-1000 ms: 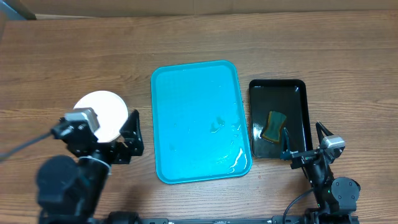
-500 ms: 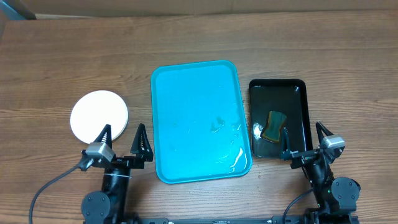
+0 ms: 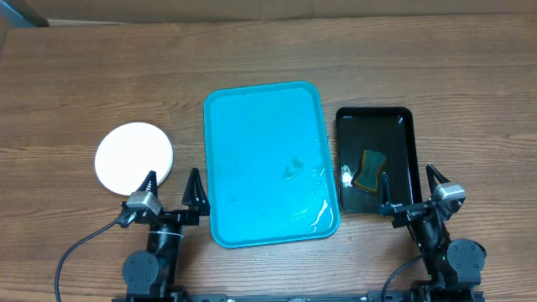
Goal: Clean dirty plates on tray and stack at the side
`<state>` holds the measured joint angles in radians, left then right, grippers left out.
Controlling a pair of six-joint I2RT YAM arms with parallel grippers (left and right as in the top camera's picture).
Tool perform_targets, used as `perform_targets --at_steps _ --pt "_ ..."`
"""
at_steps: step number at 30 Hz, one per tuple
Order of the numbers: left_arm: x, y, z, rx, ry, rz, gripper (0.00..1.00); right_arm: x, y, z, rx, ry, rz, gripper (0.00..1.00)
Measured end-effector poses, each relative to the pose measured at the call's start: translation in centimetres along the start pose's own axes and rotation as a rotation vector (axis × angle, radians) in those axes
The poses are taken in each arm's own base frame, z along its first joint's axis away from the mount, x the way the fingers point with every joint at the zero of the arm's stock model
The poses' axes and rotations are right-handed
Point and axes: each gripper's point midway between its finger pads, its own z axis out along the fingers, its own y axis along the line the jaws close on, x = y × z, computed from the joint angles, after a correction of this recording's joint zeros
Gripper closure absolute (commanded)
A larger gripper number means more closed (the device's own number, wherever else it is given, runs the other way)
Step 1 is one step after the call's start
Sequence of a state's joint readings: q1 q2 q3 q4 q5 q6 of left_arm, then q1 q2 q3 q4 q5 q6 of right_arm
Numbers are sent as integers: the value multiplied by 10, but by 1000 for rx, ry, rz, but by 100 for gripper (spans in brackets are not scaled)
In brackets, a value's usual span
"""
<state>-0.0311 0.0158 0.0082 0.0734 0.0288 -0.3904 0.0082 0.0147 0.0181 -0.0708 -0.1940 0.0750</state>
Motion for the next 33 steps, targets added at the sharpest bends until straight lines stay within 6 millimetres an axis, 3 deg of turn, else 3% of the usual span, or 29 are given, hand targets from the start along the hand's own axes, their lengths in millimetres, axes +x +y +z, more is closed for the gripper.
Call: perform_targets --at_steps 5,33 --pt "33 15 -3 -61 136 -4 0 0 0 0 0 0 0 0" --pt "33 15 -3 -61 136 -4 0 0 0 0 0 0 0 0"
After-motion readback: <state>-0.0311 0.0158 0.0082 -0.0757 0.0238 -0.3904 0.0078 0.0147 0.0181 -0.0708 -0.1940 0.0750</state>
